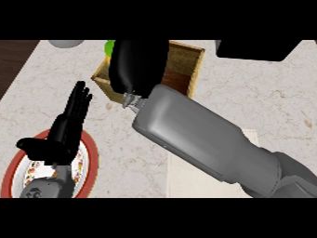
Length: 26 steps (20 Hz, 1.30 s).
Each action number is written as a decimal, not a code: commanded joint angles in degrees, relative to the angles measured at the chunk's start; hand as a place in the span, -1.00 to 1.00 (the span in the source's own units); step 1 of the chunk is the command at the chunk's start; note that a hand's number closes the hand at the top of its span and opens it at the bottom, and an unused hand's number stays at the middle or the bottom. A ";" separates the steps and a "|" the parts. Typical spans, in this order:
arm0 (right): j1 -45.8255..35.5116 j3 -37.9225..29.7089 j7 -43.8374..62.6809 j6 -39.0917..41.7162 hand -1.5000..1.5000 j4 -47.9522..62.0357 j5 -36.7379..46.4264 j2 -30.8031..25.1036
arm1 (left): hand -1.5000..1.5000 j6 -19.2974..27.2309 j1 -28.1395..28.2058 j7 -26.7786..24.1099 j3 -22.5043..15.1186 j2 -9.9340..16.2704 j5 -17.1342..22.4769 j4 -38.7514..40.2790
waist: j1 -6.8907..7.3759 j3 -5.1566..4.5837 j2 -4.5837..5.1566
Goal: Pick the lemon from the placemat and place it in the basket
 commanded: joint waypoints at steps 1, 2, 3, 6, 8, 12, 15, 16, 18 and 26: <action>-1.79 0.68 14.19 -0.71 1.00 1.82 -2.08 0.85 | 0.00 -0.32 1.58 0.23 0.20 0.17 0.61 -1.36 | -0.97 0.07 -0.15; -1.58 2.11 14.20 -1.67 1.00 2.51 -2.88 0.85 | 0.00 -1.40 0.36 0.80 2.03 1.93 1.62 -0.71 | -0.79 0.05 0.08; -0.99 1.54 14.20 -1.62 1.00 3.10 -3.51 0.85 | 0.00 -0.64 3.21 -1.31 -0.16 0.45 -0.01 -1.10 | -0.91 0.07 0.04; -1.31 3.74 14.19 -2.05 1.00 6.04 -4.55 0.85 | 0.00 0.33 2.24 -0.74 -0.40 -0.77 -0.01 -0.89 | -0.65 0.06 0.21; -0.40 4.63 14.19 -3.59 1.00 6.24 -5.33 0.85 | 0.00 -0.38 1.85 0.61 -0.05 0.34 0.44 -2.89 | -0.76 0.11 0.15; 4.21 7.60 13.53 -10.22 1.00 6.05 -4.73 0.85 | 0.00 -1.19 3.61 -0.64 1.18 1.10 1.35 -2.40 | -0.69 0.11 0.34; 4.17 7.72 13.51 -10.57 1.00 5.17 -4.87 0.85 | 0.00 -0.18 1.59 1.58 0.59 0.61 0.63 -3.19 | -1.69 0.17 0.13; 3.87 7.53 14.14 -9.85 1.00 4.90 -4.62 0.85 | 0.00 0.17 0.01 1.72 1.44 1.08 0.21 -1.11 | -2.30 0.15 0.13; 4.65 7.47 13.27 -10.97 1.00 4.75 -5.16 0.85 | 0.00 0.29 1.32 0.21 0.91 0.25 0.27 -1.94 | -2.33 0.16 0.11; 10.68 4.67 11.58 -17.98 1.00 8.89 -2.35 0.85 | 0.00 0.07 4.41 -0.83 0.39 0.38 -0.15 -3.39 | -2.49 0.18 0.25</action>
